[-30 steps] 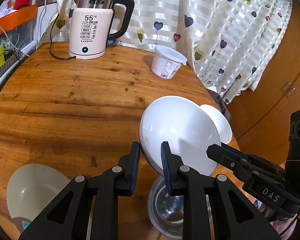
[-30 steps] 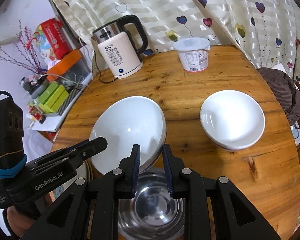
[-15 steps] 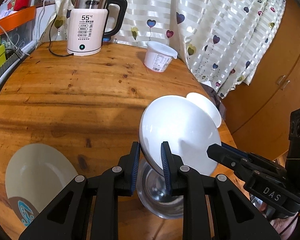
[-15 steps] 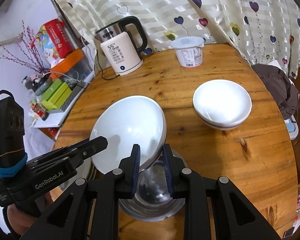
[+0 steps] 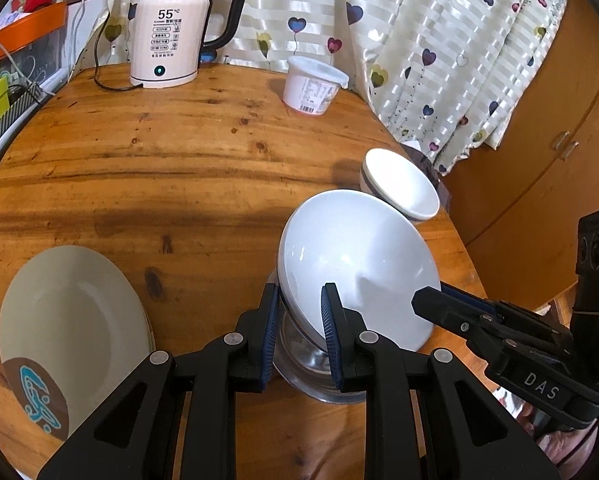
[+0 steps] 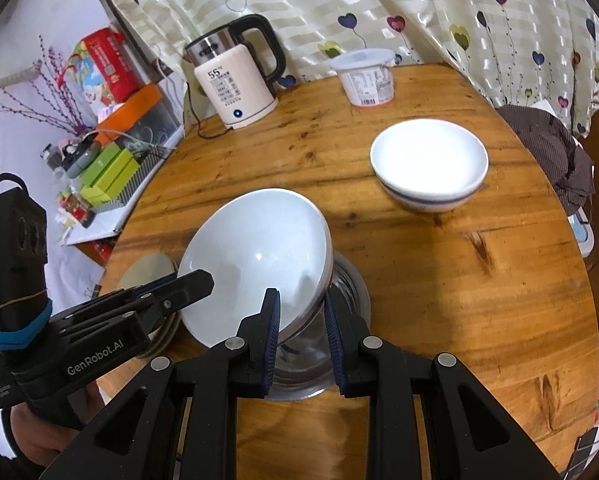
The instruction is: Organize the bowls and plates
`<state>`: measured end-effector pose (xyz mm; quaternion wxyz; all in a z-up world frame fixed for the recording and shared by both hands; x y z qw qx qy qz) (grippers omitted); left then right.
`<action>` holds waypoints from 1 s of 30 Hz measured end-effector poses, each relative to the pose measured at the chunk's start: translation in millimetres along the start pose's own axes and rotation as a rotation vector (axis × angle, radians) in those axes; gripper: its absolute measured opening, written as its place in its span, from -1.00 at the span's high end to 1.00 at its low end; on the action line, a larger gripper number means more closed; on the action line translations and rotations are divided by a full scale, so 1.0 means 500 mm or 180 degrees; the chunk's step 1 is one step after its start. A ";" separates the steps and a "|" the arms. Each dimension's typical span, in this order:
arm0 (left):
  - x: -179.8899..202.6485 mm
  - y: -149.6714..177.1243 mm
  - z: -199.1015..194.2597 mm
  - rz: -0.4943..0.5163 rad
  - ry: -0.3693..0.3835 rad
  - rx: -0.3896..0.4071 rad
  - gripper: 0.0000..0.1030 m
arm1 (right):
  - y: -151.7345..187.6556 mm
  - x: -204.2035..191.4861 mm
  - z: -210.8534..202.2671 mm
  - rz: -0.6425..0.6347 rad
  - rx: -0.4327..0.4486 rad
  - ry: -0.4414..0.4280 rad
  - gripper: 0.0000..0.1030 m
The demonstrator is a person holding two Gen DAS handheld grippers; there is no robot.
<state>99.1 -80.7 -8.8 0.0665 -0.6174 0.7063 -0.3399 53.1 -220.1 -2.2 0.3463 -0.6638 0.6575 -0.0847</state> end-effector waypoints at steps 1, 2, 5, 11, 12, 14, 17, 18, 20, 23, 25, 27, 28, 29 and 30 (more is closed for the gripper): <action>0.000 0.002 0.002 0.0003 -0.0001 -0.0013 0.56 | 0.003 0.002 0.001 0.0007 -0.0014 0.0005 0.57; 0.001 0.005 0.003 0.0006 -0.0004 -0.0026 0.56 | 0.005 0.003 0.002 0.0007 -0.0022 0.0007 0.57; 0.002 0.012 0.009 0.0013 -0.0011 -0.0072 0.56 | 0.011 0.006 0.006 0.0015 -0.0059 0.0017 0.57; 0.003 0.023 0.019 0.0018 -0.0023 -0.0140 0.56 | 0.022 0.015 0.017 0.0039 -0.0140 0.0030 0.57; 0.003 0.024 0.021 0.0018 -0.0026 -0.0148 0.56 | 0.023 0.016 0.017 0.0040 -0.0145 0.0031 0.57; 0.003 0.026 0.024 0.0020 -0.0029 -0.0167 0.56 | 0.024 0.017 0.020 0.0039 -0.0161 0.0039 0.57; 0.002 0.030 0.030 0.0010 -0.0034 -0.0210 0.56 | 0.026 0.019 0.024 0.0045 -0.0192 0.0046 0.57; 0.002 0.029 0.031 0.0009 -0.0034 -0.0220 0.56 | 0.027 0.020 0.026 0.0043 -0.0199 0.0050 0.56; 0.001 0.031 0.034 0.0002 -0.0036 -0.0239 0.56 | 0.028 0.020 0.029 0.0048 -0.0216 0.0052 0.57; 0.002 0.034 0.039 -0.0003 -0.0034 -0.0260 0.56 | 0.030 0.025 0.034 0.0056 -0.0242 0.0056 0.56; 0.003 0.036 0.042 -0.0003 -0.0032 -0.0268 0.56 | 0.031 0.026 0.036 0.0058 -0.0255 0.0059 0.55; 0.004 0.036 0.043 0.0003 -0.0025 -0.0271 0.56 | 0.031 0.027 0.036 0.0057 -0.0257 0.0068 0.53; 0.004 0.036 0.043 0.0006 -0.0020 -0.0272 0.56 | 0.031 0.027 0.037 0.0063 -0.0258 0.0070 0.53; 0.005 0.037 0.043 0.0008 -0.0016 -0.0277 0.56 | 0.032 0.028 0.038 0.0067 -0.0261 0.0074 0.53; 0.005 0.037 0.044 0.0007 -0.0011 -0.0280 0.56 | 0.032 0.028 0.038 0.0069 -0.0264 0.0077 0.53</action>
Point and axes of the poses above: each gripper's, at about its wrist camera, not at the fingertips, and z roughly the way its jaws point, x to its right, y to its underside, the point moved 3 cm from there along z, roughly the way its jaws point
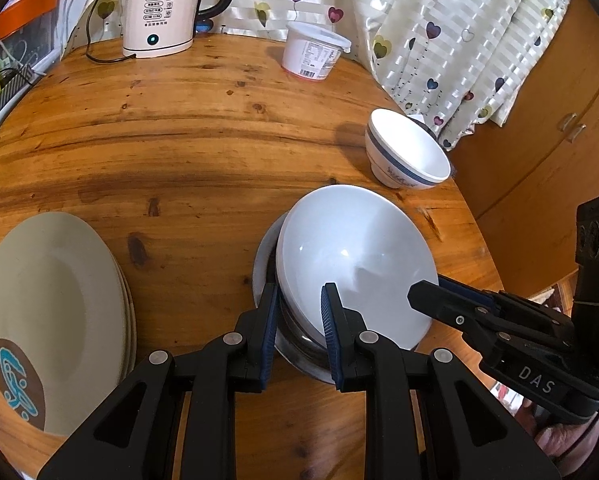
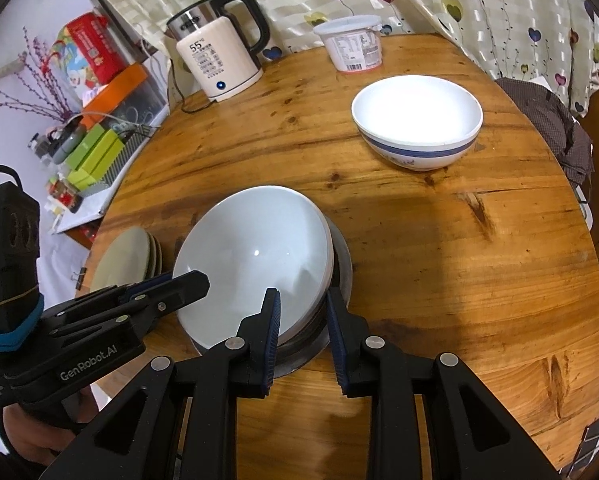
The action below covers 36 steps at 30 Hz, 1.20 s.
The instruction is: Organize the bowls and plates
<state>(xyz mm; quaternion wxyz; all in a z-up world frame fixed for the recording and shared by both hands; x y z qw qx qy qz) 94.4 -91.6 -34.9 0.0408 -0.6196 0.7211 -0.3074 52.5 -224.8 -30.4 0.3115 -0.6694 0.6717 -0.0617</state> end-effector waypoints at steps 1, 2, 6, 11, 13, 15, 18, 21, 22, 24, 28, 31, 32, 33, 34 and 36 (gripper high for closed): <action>0.000 0.000 0.000 -0.0001 0.0007 -0.0003 0.56 | 0.000 0.001 0.000 0.0005 0.0001 0.0002 0.53; 0.001 0.000 0.000 0.0000 0.0008 -0.0006 0.56 | 0.000 0.001 0.000 0.0004 0.0001 0.0005 0.53; 0.001 0.001 0.001 0.0003 0.0018 -0.0006 0.56 | 0.000 0.001 -0.001 0.0008 0.0000 0.0001 0.51; 0.000 0.001 0.002 -0.0015 0.0037 -0.0005 0.56 | 0.001 0.002 -0.001 0.0006 0.0000 0.0001 0.51; -0.001 0.001 0.001 -0.0017 0.0047 -0.0004 0.56 | 0.001 0.001 -0.001 0.0000 0.0003 0.0006 0.50; 0.000 0.002 0.000 -0.0021 0.0062 -0.0003 0.55 | 0.001 0.001 -0.003 -0.0004 0.0013 0.0011 0.50; -0.001 0.002 -0.003 -0.0023 0.0061 0.0017 0.54 | 0.000 0.002 -0.008 -0.0014 0.0039 0.0008 0.50; -0.001 0.000 -0.008 -0.0027 0.0071 0.0050 0.54 | -0.002 0.000 -0.014 -0.0036 0.0074 0.0009 0.50; -0.002 -0.001 -0.010 -0.0029 0.0070 0.0062 0.54 | -0.003 0.000 -0.017 -0.0041 0.0083 0.0008 0.49; -0.003 -0.002 -0.014 -0.0038 0.0069 0.0083 0.54 | -0.005 0.000 -0.020 -0.0049 0.0099 0.0008 0.47; -0.007 -0.004 -0.022 -0.0056 0.0074 0.0125 0.54 | -0.008 0.001 -0.027 -0.0058 0.0133 0.0002 0.35; -0.008 -0.006 -0.028 -0.0060 0.0076 0.0160 0.54 | -0.010 0.003 -0.031 -0.0058 0.0152 -0.0017 0.24; -0.009 -0.007 -0.029 -0.0058 0.0078 0.0170 0.54 | -0.010 0.002 -0.032 -0.0060 0.0158 -0.0023 0.19; -0.009 -0.008 -0.031 -0.0054 0.0082 0.0182 0.54 | -0.011 0.003 -0.034 -0.0065 0.0168 -0.0033 0.15; -0.008 -0.008 -0.033 -0.0050 0.0086 0.0189 0.54 | -0.011 0.004 -0.035 -0.0069 0.0174 -0.0036 0.13; -0.007 -0.009 -0.036 -0.0040 0.0098 0.0208 0.54 | -0.013 0.004 -0.038 -0.0083 0.0195 -0.0052 0.06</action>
Point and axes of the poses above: each gripper's, at about its wrist camera, not at the fingertips, and z roughly the way its jaws point, x to its right, y to its underside, the point moved 3 cm from there along z, roughly the way its jaws point
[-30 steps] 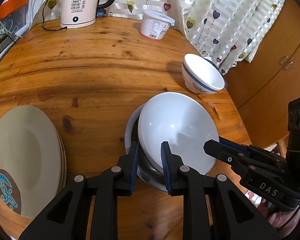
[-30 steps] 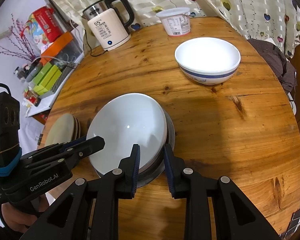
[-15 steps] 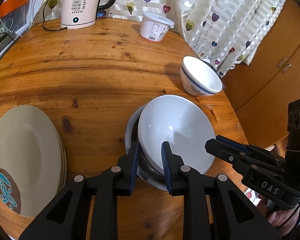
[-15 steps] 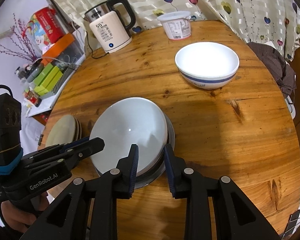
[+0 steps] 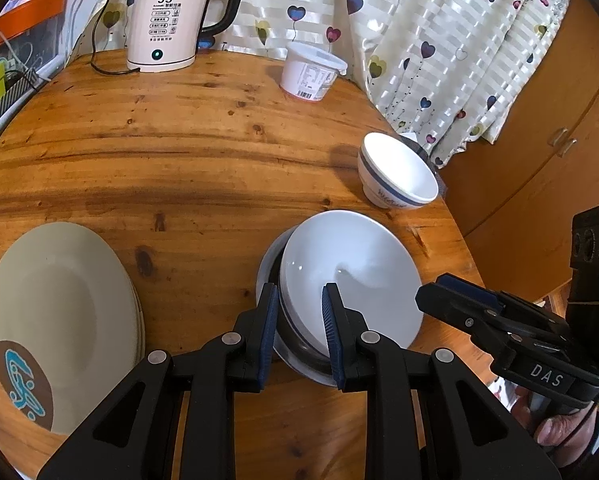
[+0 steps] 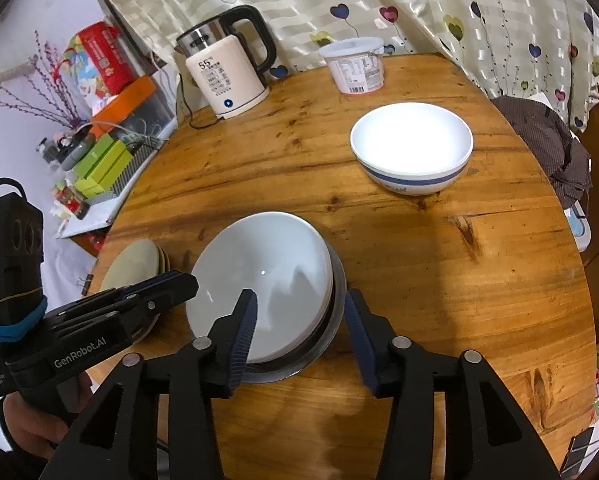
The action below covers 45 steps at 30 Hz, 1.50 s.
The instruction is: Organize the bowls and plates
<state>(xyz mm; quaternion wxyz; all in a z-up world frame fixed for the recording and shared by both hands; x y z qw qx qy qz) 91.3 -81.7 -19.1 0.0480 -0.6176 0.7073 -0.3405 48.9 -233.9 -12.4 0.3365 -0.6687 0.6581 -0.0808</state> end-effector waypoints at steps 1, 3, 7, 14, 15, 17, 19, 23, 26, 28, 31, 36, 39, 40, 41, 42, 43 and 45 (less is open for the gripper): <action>0.001 -0.001 -0.001 0.0008 0.0001 0.0009 0.54 | -0.001 0.000 -0.001 -0.0005 0.0007 -0.0007 0.04; 0.003 -0.002 -0.004 0.0027 0.0006 0.0021 0.54 | -0.003 0.000 -0.004 -0.0020 0.0030 -0.0012 -0.02; 0.003 -0.004 -0.007 0.0044 0.0014 0.0037 0.54 | -0.004 0.001 -0.008 -0.0029 0.0064 -0.0023 -0.11; 0.002 -0.007 -0.009 0.0066 0.0004 0.0064 0.54 | -0.005 0.007 -0.012 -0.0010 0.0101 -0.0040 -0.22; 0.002 -0.007 -0.009 0.0068 0.0003 0.0068 0.54 | -0.004 0.006 -0.012 -0.0009 0.0102 -0.0036 -0.22; 0.002 -0.008 -0.010 0.0076 -0.0015 0.0078 0.54 | -0.005 0.009 -0.014 0.0008 0.0102 -0.0042 -0.22; 0.002 -0.009 -0.011 0.0085 -0.0034 0.0085 0.54 | -0.006 0.012 -0.015 0.0029 0.0106 -0.0042 -0.22; 0.005 -0.013 -0.013 0.0106 -0.0063 0.0096 0.54 | -0.008 0.017 -0.017 0.0053 0.0112 -0.0034 -0.22; 0.006 -0.016 -0.014 0.0128 -0.0072 0.0099 0.54 | -0.009 0.022 -0.018 0.0076 0.0112 -0.0033 -0.22; 0.007 -0.020 -0.013 0.0147 -0.0076 0.0100 0.54 | -0.009 0.025 -0.018 0.0083 0.0115 -0.0027 -0.22; 0.011 -0.026 -0.010 0.0177 -0.0075 0.0097 0.54 | -0.011 0.029 -0.018 0.0102 0.0113 -0.0019 -0.22; 0.018 -0.031 -0.004 0.0211 -0.0065 0.0085 0.54 | -0.014 0.038 -0.019 0.0125 0.0119 -0.0003 -0.22; 0.021 -0.035 -0.001 0.0230 -0.0066 0.0085 0.54 | -0.016 0.042 -0.021 0.0136 0.0127 0.0006 -0.22; 0.022 -0.036 0.000 0.0234 -0.0066 0.0084 0.54 | -0.017 0.043 -0.020 0.0143 0.0128 0.0010 -0.22; 0.023 -0.038 0.001 0.0240 -0.0068 0.0083 0.54 | -0.017 0.044 -0.020 0.0151 0.0129 0.0013 -0.22; 0.024 -0.038 0.002 0.0245 -0.0070 0.0084 0.54 | -0.017 0.047 -0.020 0.0155 0.0130 0.0013 -0.22; 0.026 -0.040 0.003 0.0253 -0.0072 0.0083 0.54 | -0.019 0.049 -0.021 0.0158 0.0131 0.0015 -0.22; 0.028 -0.043 0.004 0.0272 -0.0071 0.0083 0.54 | -0.020 0.053 -0.021 0.0170 0.0134 0.0022 -0.22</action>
Point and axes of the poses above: each gripper's, at about its wrist camera, not at the fingertips, and z roughly the way its jaws point, x to its right, y to its underside, the point moved 3 cm from there along z, roughly the way its jaws point
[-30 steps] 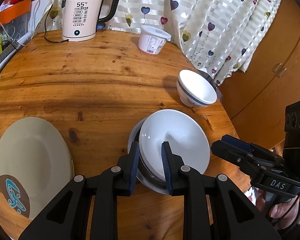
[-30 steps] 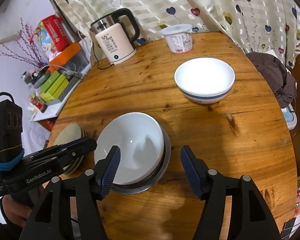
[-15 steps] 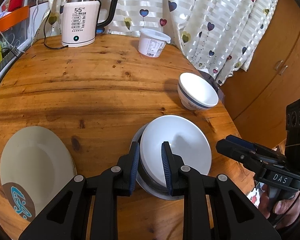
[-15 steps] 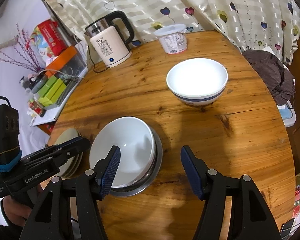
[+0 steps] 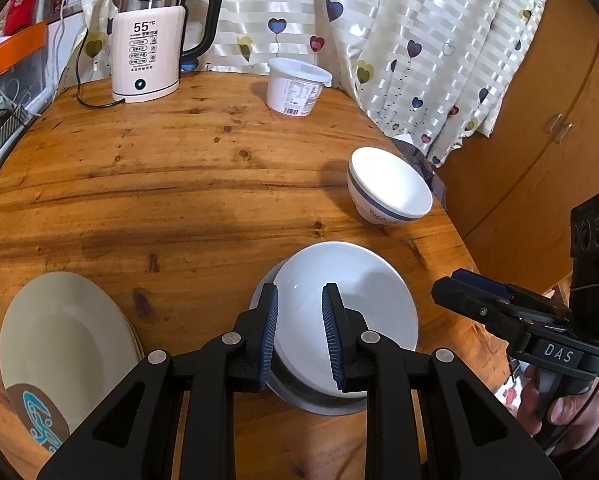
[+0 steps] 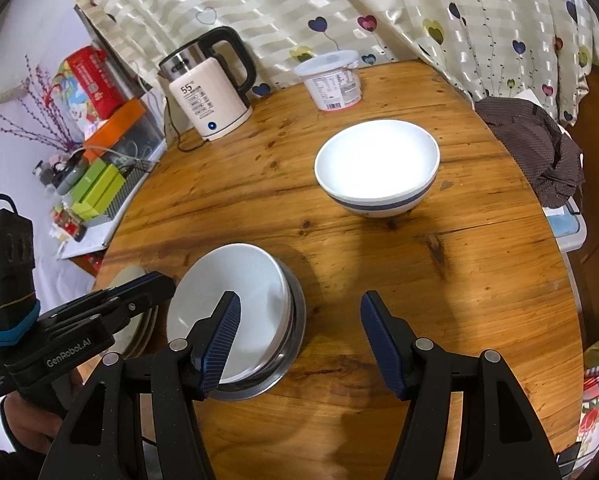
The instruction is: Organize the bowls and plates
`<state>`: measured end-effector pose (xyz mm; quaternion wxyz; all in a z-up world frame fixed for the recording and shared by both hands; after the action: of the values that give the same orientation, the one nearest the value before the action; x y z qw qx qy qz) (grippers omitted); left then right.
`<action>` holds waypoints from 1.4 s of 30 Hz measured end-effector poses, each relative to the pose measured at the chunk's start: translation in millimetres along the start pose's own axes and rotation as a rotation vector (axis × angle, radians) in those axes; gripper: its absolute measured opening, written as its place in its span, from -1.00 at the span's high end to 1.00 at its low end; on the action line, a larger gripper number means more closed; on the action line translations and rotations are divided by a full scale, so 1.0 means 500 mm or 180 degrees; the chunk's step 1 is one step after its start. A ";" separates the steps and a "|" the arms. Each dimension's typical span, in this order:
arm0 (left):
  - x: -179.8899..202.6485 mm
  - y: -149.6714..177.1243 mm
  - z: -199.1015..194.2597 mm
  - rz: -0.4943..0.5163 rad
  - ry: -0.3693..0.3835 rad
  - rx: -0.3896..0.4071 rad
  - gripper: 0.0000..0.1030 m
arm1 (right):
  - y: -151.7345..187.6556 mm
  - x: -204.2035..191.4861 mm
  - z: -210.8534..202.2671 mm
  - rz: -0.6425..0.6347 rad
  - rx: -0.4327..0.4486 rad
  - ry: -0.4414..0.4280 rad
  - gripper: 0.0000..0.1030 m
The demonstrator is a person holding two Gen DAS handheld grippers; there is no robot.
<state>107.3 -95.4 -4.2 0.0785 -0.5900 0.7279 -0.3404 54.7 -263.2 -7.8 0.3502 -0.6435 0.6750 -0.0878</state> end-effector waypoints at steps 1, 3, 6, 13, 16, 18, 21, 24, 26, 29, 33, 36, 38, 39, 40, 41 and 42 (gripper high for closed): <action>0.002 -0.001 0.001 0.0009 0.0001 0.0002 0.54 | -0.002 0.002 0.000 0.0006 0.0001 0.0004 -0.22; 0.004 -0.006 0.003 0.0027 0.0004 0.0003 0.54 | -0.005 0.008 0.000 0.0017 0.0010 0.0013 -0.22; 0.008 -0.013 0.006 0.0047 0.0015 0.0001 0.54 | -0.009 0.016 -0.002 0.0044 0.0026 0.0034 -0.22; 0.019 -0.031 0.017 0.0093 0.0053 -0.0009 0.54 | -0.022 0.039 -0.008 0.0118 0.0067 0.0096 -0.22; 0.024 -0.040 0.021 0.0116 0.0064 -0.0006 0.54 | -0.029 0.048 -0.009 0.0142 0.0085 0.0117 -0.22; 0.027 -0.044 0.025 0.0128 0.0070 -0.0010 0.54 | -0.032 0.053 -0.011 0.0151 0.0100 0.0135 -0.22; 0.031 -0.049 0.033 0.0142 0.0076 -0.0032 0.54 | -0.035 0.058 -0.012 0.0161 0.0110 0.0154 -0.22; 0.038 -0.055 0.040 0.0164 0.0093 -0.0054 0.54 | -0.038 0.061 -0.011 0.0169 0.0120 0.0162 -0.22; 0.045 -0.060 0.043 0.0184 0.0105 -0.0055 0.54 | -0.041 0.065 -0.011 0.0174 0.0124 0.0164 -0.22; 0.052 -0.068 0.049 0.0205 0.0123 -0.0061 0.54 | -0.042 0.066 -0.011 0.0174 0.0130 0.0168 -0.22; 0.061 -0.077 0.059 0.0222 0.0145 -0.0075 0.54 | -0.051 0.075 -0.010 0.0183 0.0143 0.0169 -0.22; 0.067 -0.083 0.064 0.0233 0.0158 -0.0090 0.54 | -0.054 0.081 -0.009 0.0197 0.0148 0.0175 -0.22; 0.070 -0.087 0.069 0.0236 0.0175 -0.0104 0.54 | -0.057 0.085 -0.008 0.0208 0.0155 0.0178 -0.22; 0.071 -0.089 0.071 0.0233 0.0184 -0.0113 0.54 | -0.058 0.087 -0.008 0.0212 0.0157 0.0180 -0.22; 0.073 -0.091 0.074 0.0228 0.0195 -0.0126 0.54 | -0.060 0.089 -0.007 0.0217 0.0158 0.0184 -0.22; 0.074 -0.093 0.077 0.0223 0.0206 -0.0134 0.54 | -0.061 0.091 -0.006 0.0222 0.0158 0.0186 -0.22; 0.075 -0.096 0.080 0.0215 0.0218 -0.0146 0.54 | -0.063 0.093 -0.005 0.0225 0.0160 0.0186 -0.22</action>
<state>155.5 -148.9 4.6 0.0515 -0.5547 0.7573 -0.3408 82.1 -312.4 -4.7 0.3493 -0.6073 0.7048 -0.1111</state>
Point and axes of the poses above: each gripper's, at about its wrist camera, not at the fingertips, and z roughly the way its jaws point, x to its right, y to its underside, the point moved 3 cm from there along z, roughly the way its jaws point
